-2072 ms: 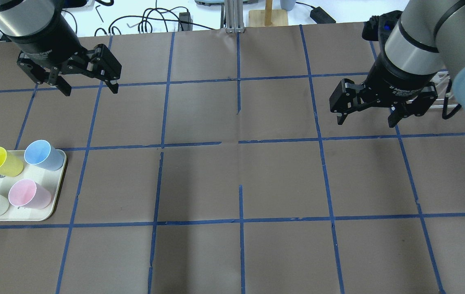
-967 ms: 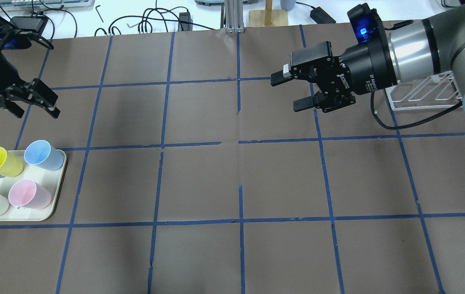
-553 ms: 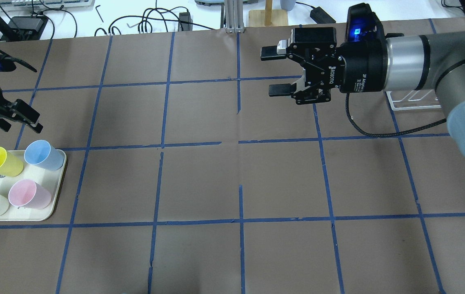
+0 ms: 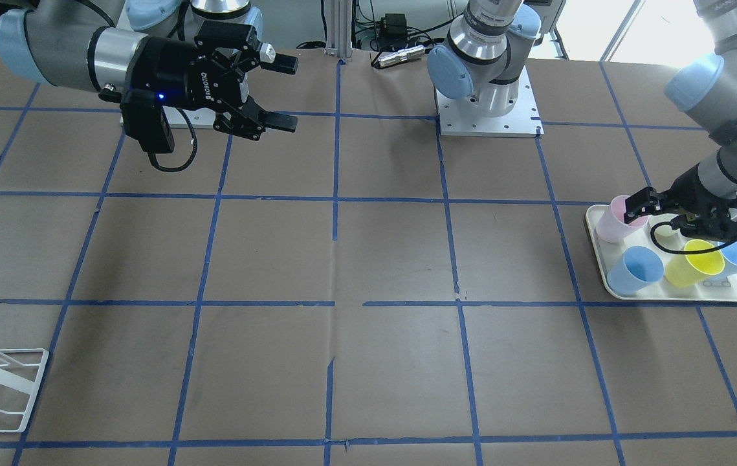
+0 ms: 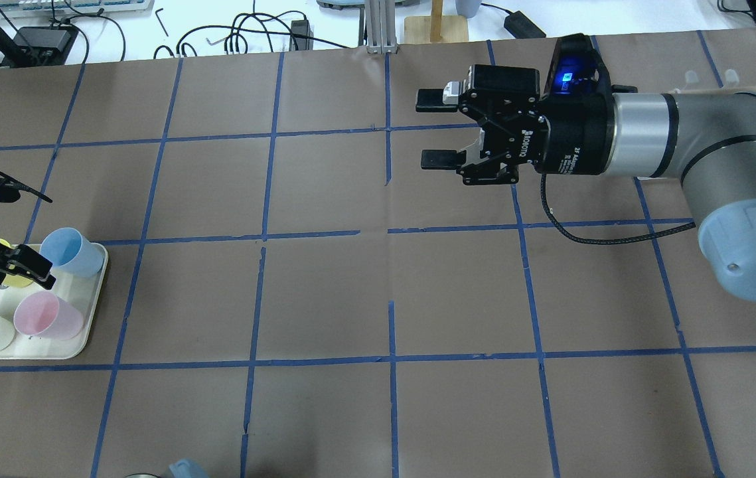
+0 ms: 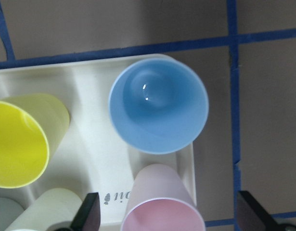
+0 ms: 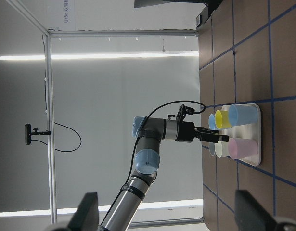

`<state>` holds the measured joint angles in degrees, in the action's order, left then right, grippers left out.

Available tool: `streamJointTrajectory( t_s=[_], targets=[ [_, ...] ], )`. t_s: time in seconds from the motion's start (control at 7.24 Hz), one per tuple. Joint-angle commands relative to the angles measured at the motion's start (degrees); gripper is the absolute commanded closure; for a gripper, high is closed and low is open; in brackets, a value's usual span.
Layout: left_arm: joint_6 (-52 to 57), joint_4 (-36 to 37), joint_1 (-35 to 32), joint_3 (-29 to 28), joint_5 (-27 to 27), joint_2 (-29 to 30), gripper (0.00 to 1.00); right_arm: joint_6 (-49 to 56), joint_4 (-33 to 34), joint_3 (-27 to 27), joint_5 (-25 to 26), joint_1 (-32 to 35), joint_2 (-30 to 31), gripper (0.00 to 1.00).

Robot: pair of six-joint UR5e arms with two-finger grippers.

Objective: Transfer IKEA cup to right arm and place on rack

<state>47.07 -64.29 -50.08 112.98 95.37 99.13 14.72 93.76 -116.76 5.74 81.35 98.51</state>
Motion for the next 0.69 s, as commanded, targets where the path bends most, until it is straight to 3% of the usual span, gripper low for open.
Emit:
streamJointTrajectory(
  t_s=[0.0,0.14,0.28,0.55],
  targets=[
    [2.06,0.65,0.85,2.50,0.17,-1.13,0.00,-1.52,0.12,0.04,0.16,1.87,0.10,0.00],
    [3.54,0.65,1.55,2.60,0.25,-0.87,0.00,-4.32,0.20,0.13,-0.55,1.88,-0.08,0.00],
    [4.08,0.57,1.73,2.60,0.34,-1.30,0.00,-5.74,0.03,0.05,-4.56,1.88,-0.08,0.00],
    [4.96,0.65,2.52,2.51,0.34,-0.43,0.00,-6.72,0.55,0.13,-5.74,1.88,-0.52,0.00]
  ],
)
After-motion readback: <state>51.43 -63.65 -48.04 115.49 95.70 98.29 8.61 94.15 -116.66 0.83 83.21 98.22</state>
